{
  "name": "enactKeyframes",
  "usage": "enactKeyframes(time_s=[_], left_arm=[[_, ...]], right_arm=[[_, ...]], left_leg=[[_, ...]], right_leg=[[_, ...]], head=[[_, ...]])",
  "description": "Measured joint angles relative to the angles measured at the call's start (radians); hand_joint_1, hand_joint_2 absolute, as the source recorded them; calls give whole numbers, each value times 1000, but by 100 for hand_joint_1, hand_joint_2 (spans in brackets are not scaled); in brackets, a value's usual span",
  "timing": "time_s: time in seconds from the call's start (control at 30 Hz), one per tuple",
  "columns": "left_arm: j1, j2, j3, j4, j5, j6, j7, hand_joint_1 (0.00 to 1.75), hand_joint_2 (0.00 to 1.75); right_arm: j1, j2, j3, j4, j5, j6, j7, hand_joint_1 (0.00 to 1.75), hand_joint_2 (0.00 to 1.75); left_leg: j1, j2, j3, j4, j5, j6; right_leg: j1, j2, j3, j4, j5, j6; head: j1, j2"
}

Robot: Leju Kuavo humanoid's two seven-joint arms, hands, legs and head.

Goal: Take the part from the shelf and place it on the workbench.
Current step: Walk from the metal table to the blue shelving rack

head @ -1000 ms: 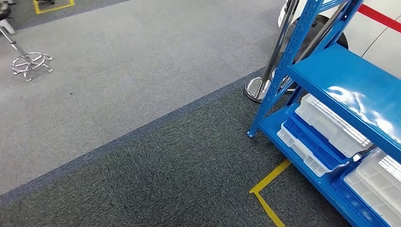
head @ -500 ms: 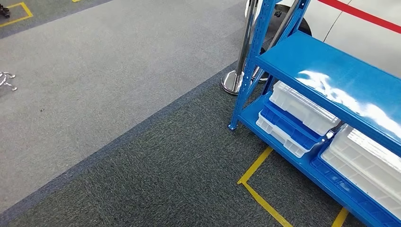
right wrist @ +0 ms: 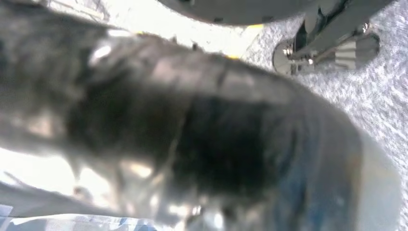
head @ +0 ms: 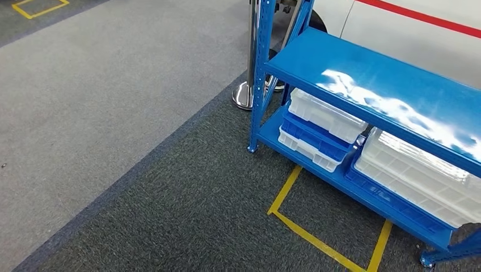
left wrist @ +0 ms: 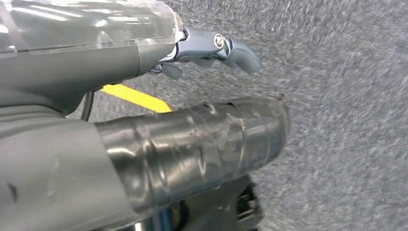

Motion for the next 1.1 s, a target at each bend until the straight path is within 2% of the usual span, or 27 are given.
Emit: enactKeyframes(time_s=[0.07,0.17,0.2,0.23,0.3,0.33,0.37,0.43,0.47,0.5,0.53,0.6,0.63,0.7,0.73,0.77,0.8,0.83,0.87,0.9,0.93,0.97,1.0,1.03,1.07,1.1], left_arm=[[0,0,0,0,0,0,1,0,0],[0,0,0,0,0,0,1,0,0],[-1,0,0,0,0,0,1,0,0],[-1,0,0,0,0,0,1,0,0],[1,0,0,0,0,0,2,0,0],[2,0,0,0,0,0,2,0,0],[3,0,-1,0,0,0,2,0,0],[2,0,-1,0,0,0,2,0,0],[1,0,-1,0,0,0,2,0,0],[1,0,-1,0,0,0,2,0,0],[-1,0,-1,0,0,0,2,0,0],[-4,0,-1,0,0,0,2,0,0],[-6,0,-1,0,0,0,2,0,0],[-8,-1,-1,0,0,0,2,0,0],[-7,-1,-1,0,0,0,1,0,0],[-6,-1,-1,0,0,0,2,0,0],[-4,0,-1,0,0,0,2,0,0],[-1,0,-1,0,0,0,2,0,0],[0,0,-1,0,0,0,2,0,0],[1,0,-1,0,0,0,2,0,0],[1,0,-1,0,1,0,2,0,0],[1,0,-1,0,2,0,1,0,0],[0,1,-1,0,2,0,1,0,0],[0,1,-1,0,3,0,1,0,0],[-1,2,-1,0,3,0,1,0,0],[-2,2,-1,0,3,0,1,0,0]], right_arm=[[2,0,-1,0,0,0,0,0,0],[2,0,-1,0,0,0,0,0,0],[3,0,-2,0,0,0,0,0,0],[3,0,-3,0,1,0,0,0,0],[2,-1,-4,0,1,0,0,0,0],[1,-1,-4,0,1,0,0,0,0],[1,-2,-4,0,1,0,0,0,0],[3,-4,-5,0,1,0,0,0,0],[3,-4,-5,0,1,0,0,0,0],[2,-5,-5,0,1,0,0,0,0],[1,-5,-5,0,1,0,0,0,0],[2,-5,-5,0,1,0,0,0,0],[3,-5,-5,0,1,0,0,0,0],[2,-5,-6,0,1,0,0,0,0],[1,-5,-6,0,1,0,0,0,0],[0,-5,-6,0,1,0,0,0,0],[0,-5,-6,0,1,0,0,0,0],[0,-5,-6,0,1,0,0,0,0],[1,-5,-6,0,1,0,0,0,0],[1,-5,-6,0,1,0,0,0,0],[1,-5,-6,0,1,0,0,0,0],[0,-5,-6,0,1,0,0,0,0],[-1,-5,-6,0,1,0,0,0,0],[-1,-5,-6,0,1,0,0,0,0],[-1,-5,-6,0,1,0,0,0,0],[1,-5,-7,0,1,0,0,0,0]], left_leg=[[-2,7,1,1,1,3],[-2,9,1,1,1,4],[0,16,3,-4,4,8],[3,24,5,-10,7,13],[7,75,9,-21,11,27],[6,99,11,-22,8,29],[6,124,13,-22,5,29],[5,147,22,-20,-3,21],[3,156,25,-19,-8,15],[1,164,29,-19,-12,8],[-1,172,32,-20,-15,2],[0,184,40,-22,-19,-9],[2,177,42,-16,-26,-14],[7,134,18,50,-72,-22],[8,108,-10,113,-106,-25],[9,93,-45,184,-137,-26],[9,86,-75,241,-154,-27],[9,83,-93,269,-151,-27],[9,81,-93,257,-127,-26],[9,73,-75,204,-86,-22],[9,54,-49,133,-45,-18],[10,28,-25,66,-16,-13],[10,6,-8,21,1,-10],[9,-9,-1,-1,3,-7],[7,-8,1,-6,1,-4],[7,3,3,-9,3,1]], right_leg=[[-3,9,-2,-3,3,6],[-3,10,-3,-3,3,6],[-3,6,-4,0,2,8],[0,-10,-7,7,-3,11],[-1,-71,-79,149,-69,24],[-4,-99,-109,206,-88,30],[-9,-117,-124,236,-92,35],[-10,-151,-55,106,-27,33],[-7,-167,-23,45,-6,28],[-4,-178,-4,8,2,22],[0,-180,0,-3,-1,15],[1,-160,-1,-6,1,2],[-2,-151,2,-11,3,-5],[-8,-133,7,-20,9,-19],[-7,-125,7,-21,10,-22],[-6,-114,7,-20,10,-25],[-4,-101,6,-19,10,-26],[-3,-87,7,-18,9,-26],[-2,-73,7,-15,8,-26],[-2,-59,8,-13,7,-25],[-3,-46,8,-11,5,-23],[-1,-34,7,-7,3,-19],[-2,-22,3,-4,3,-14],[-3,-12,-1,-2,3,-7],[-4,-1,-5,-2,5,1],[-7,11,-8,-4,7,9]], head=[[-1,0],[-1,0],[0,0],[0,0],[4,0],[6,0],[8,0],[8,0],[8,0],[8,0],[7,0],[7,0],[7,0],[5,0],[4,0],[3,0],[3,0],[3,0],[3,0],[3,0],[3,0],[3,0],[3,0],[4,0],[4,0],[4,0]])
